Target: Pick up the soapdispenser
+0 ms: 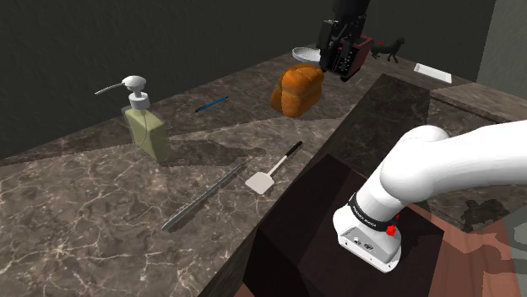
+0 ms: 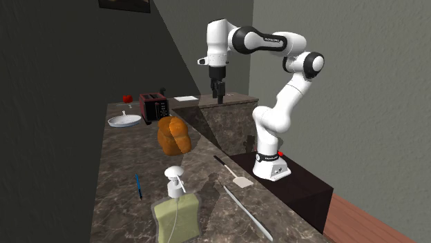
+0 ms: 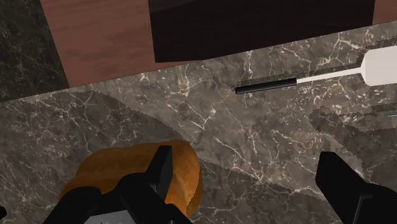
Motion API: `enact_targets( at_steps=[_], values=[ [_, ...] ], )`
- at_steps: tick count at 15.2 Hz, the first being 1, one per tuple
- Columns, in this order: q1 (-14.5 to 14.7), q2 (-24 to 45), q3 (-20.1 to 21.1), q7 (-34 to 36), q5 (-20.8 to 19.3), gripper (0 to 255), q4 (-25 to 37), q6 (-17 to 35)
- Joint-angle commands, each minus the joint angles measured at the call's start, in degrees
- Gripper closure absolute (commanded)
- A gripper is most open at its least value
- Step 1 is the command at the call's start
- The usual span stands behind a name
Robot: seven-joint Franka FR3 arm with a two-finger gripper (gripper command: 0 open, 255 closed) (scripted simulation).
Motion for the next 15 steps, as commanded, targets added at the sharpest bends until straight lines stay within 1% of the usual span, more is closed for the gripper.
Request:
enact_targets(
  at_steps=[1, 8, 15],
  values=[
    [0.0, 0.0, 0.0, 0.0, 0.0, 0, 0.0, 0.0],
    [2.8, 6.3, 6.2, 6.2, 4.2, 0, -1.0, 9.2],
    [5.0, 15.2, 12.5, 12.3, 6.3, 0, 1.2, 18.0]
  ],
)
